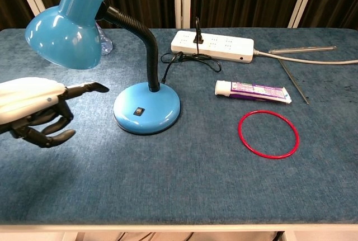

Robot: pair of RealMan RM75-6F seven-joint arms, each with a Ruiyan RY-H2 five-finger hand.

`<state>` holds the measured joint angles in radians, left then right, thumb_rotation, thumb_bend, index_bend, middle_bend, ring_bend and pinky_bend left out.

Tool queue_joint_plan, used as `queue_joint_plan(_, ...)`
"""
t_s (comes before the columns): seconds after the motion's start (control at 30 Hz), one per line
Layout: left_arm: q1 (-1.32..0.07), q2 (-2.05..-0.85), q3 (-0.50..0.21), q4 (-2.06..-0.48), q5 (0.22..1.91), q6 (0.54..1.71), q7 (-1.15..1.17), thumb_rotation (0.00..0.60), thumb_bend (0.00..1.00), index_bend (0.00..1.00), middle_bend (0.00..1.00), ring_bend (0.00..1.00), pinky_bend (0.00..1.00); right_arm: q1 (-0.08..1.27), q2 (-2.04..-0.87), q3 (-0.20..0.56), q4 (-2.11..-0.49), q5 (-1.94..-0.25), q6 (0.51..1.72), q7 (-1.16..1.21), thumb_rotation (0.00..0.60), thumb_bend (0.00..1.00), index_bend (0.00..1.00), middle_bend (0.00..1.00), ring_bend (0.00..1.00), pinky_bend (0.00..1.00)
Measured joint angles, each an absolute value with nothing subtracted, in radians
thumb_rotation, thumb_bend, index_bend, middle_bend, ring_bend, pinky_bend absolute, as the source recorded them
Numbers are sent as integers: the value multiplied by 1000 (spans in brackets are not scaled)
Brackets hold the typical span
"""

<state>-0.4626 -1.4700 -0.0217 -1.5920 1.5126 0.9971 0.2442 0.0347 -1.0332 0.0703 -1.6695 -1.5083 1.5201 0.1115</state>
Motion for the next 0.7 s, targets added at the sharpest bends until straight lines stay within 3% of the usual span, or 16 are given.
queue_joint_plan(0.7, -548, -1580, -32, -1531, 1429, 926, 319, 600, 475, 85, 778, 851, 904, 37, -1046, 70, -1626, -1489, 1500, 153, 600, 291, 0, 0, 0, 0)
